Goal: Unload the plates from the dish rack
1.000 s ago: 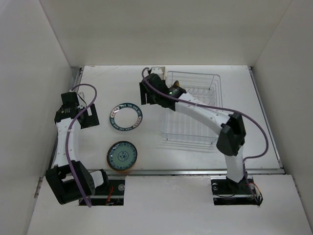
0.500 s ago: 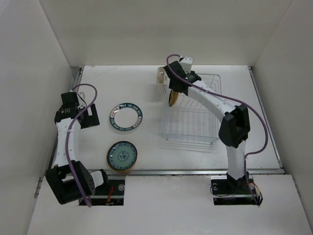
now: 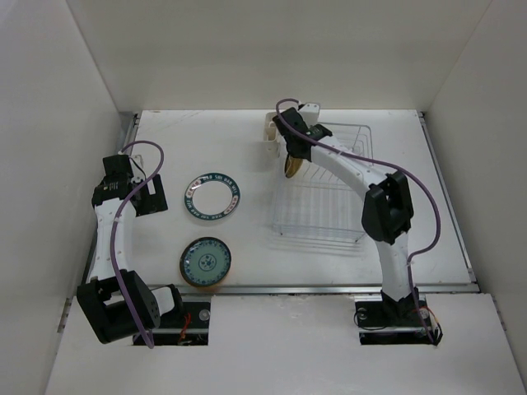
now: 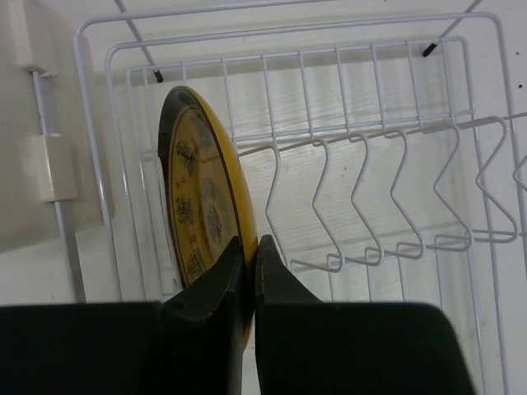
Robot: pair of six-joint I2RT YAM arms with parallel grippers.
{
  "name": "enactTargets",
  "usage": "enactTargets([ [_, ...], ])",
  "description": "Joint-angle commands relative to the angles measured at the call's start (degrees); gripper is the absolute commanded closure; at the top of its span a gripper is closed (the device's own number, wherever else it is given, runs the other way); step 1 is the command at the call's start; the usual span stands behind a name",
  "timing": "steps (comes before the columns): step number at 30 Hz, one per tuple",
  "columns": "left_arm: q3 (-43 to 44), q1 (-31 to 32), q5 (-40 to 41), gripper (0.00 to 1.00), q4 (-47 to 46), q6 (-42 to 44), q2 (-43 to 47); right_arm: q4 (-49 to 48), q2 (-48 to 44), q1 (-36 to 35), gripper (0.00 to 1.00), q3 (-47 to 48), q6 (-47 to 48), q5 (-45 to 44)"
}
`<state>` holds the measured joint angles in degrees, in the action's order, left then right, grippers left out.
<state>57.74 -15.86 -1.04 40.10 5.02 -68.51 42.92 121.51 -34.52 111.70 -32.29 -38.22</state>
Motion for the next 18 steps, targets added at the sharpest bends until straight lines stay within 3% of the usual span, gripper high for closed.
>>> enactTargets([
  [1,-0.2,-0.1,-1.0,0.06,0.3,0.4,0.3,0.0,-4.3,-1.0,1.0,1.1,0.4,-8.1],
  [8,-0.2,-0.1,-1.0,0.06,0.9,0.4,0.3,7.3,-12.3,-5.0,1.0,4.6,0.9,-27.8],
  [11,-0.2,-0.1,-1.0,0.06,0.9,0.4,0.3,8.0,-17.2,-7.0,1.0,4.6,1.4,-30.8],
  [14,-0.2,-0.1,-1.0,0.06,0.9,0.4,0.8,6.3,-21.4,-11.9,1.0,2.5,2.5,-28.7],
  [18,-0.2,-0.1,-1.0,0.06,0.9,0.4,0.8,-4.5,-25.3,-20.2,1.0,-6.3,8.6,-12.5],
])
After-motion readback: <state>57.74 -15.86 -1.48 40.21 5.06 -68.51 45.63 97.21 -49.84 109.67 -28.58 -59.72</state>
